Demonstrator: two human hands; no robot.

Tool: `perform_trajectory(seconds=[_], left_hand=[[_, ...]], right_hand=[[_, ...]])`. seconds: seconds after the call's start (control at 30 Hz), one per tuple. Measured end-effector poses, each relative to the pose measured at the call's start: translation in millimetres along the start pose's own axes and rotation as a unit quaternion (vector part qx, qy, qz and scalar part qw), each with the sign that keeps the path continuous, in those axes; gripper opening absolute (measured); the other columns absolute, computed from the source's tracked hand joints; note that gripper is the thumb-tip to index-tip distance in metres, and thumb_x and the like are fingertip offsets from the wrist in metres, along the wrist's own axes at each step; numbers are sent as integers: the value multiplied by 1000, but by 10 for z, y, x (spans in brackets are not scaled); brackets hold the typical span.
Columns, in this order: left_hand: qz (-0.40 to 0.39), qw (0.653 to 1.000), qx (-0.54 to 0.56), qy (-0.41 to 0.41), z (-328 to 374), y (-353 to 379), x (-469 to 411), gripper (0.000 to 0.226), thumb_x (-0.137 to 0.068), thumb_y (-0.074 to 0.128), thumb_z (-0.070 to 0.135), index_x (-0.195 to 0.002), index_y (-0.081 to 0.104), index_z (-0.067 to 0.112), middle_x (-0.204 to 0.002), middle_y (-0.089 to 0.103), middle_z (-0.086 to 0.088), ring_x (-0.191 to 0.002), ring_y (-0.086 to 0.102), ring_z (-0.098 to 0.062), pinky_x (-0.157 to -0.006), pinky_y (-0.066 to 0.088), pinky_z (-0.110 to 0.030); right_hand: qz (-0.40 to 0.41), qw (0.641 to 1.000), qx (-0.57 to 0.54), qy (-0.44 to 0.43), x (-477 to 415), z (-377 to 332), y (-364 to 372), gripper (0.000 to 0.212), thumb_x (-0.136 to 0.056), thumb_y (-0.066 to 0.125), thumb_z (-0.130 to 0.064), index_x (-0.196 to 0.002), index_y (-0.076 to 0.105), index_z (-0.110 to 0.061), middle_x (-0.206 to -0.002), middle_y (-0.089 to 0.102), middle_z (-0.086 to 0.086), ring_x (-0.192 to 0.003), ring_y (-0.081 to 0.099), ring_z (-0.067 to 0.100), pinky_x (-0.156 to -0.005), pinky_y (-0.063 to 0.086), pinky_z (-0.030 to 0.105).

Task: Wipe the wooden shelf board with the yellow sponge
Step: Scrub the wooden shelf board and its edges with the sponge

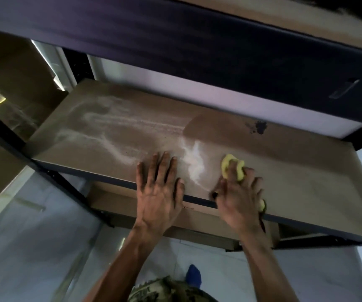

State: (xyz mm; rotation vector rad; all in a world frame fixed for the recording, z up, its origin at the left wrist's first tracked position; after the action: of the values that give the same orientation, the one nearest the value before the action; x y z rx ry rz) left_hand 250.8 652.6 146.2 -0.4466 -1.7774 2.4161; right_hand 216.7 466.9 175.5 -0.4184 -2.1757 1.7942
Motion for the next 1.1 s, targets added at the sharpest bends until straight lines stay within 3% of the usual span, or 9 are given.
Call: perform_trajectory(seconds=[0.13, 0.2, 0.3, 0.4, 0.5, 0.63, 0.83, 1.0, 1.1], left_hand=[[-5, 1000, -11, 1, -8, 9, -11, 61, -102, 22, 50, -154, 34, 19, -163, 27, -5, -153, 15, -26, -121, 16, -58], [-13, 1000, -12, 2, -19, 19, -9, 62, -102, 21, 52, -154, 32, 20, -164, 24, -5, -154, 10, -26, -122, 11, -61], [0, 1000, -19, -15, -98, -14, 9, 65, -100, 24, 58, -153, 33, 22, -164, 25, -5, -154, 10, -28, -121, 2, -64], [23, 999, -14, -26, -150, -54, 31, 65, -99, 27, 59, -152, 36, 22, -163, 28, -5, -153, 13, -28, -121, 8, -62], [30, 999, -3, -31, -150, -47, 41, 63, -101, 24, 55, -154, 33, 22, -164, 25, -5, -154, 10, -26, -122, 10, -59], [32, 999, -12, -36, -154, -28, 35, 59, -103, 22, 50, -153, 34, 22, -164, 25, -4, -154, 10, -26, -122, 12, -57], [38, 998, -17, -37, -154, -23, 34, 58, -103, 21, 47, -151, 39, 21, -161, 32, -6, -153, 16, -27, -121, 15, -57], [36, 999, -6, -35, -174, -20, 41, 59, -103, 17, 48, -155, 30, 23, -165, 22, -1, -155, 4, -24, -124, 7, -53], [34, 999, 0, -38, -191, -16, 49, 60, -103, 14, 49, -156, 27, 23, -166, 18, 0, -155, 0, -23, -124, 4, -52]], right_hand=[[9, 996, -23, -81, -259, -616, 75, 68, -96, 44, -37, -154, 12, -25, -138, 28, 16, -116, 36, 36, -95, 34, 46], [-19, 994, -65, -88, -377, -682, 61, 67, -99, 42, -37, -156, 8, -31, -143, 25, 13, -120, 37, 36, -102, 33, 48], [-35, 986, -144, -74, -410, -409, -98, 64, -102, 37, -42, -152, -4, -49, -147, 14, -2, -123, 37, 30, -108, 34, 53], [-29, 987, -155, -20, -274, 113, -233, 57, -100, 28, -53, -146, -5, -59, -148, 11, -7, -133, 25, 34, -111, 28, 57], [-71, 993, -89, 29, 9, 364, -127, 61, -100, 30, -52, -151, -4, -51, -156, 7, 3, -138, 16, 35, -114, 18, 54], [-38, 998, -44, -8, 84, -54, 24, 77, -98, 46, -37, -155, -6, -39, -152, 11, 10, -130, 25, 37, -112, 19, 53], [-28, 993, -40, -110, -178, -910, 92, 82, -91, 51, -35, -156, 3, -25, -145, 19, 15, -123, 30, 40, -104, 27, 50], [-18, 988, -140, -56, -304, -429, -173, 74, -99, 47, -36, -152, -3, -48, -152, 14, 4, -131, 29, 35, -113, 26, 49], [-20, 990, -138, 27, -210, 122, -297, 70, -99, 47, -35, -153, 4, -47, -151, 11, 6, -137, 20, 38, -114, 23, 56]])
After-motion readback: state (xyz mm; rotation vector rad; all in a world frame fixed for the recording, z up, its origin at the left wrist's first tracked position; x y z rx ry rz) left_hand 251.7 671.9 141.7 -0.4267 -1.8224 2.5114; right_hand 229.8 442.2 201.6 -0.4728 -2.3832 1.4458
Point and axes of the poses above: each hand's wrist, its own x-axis away from the middle knuckle, its own y-axis out of the palm, z = x × y, the point moved 5 cm from there along -x, towards the middle knuckle
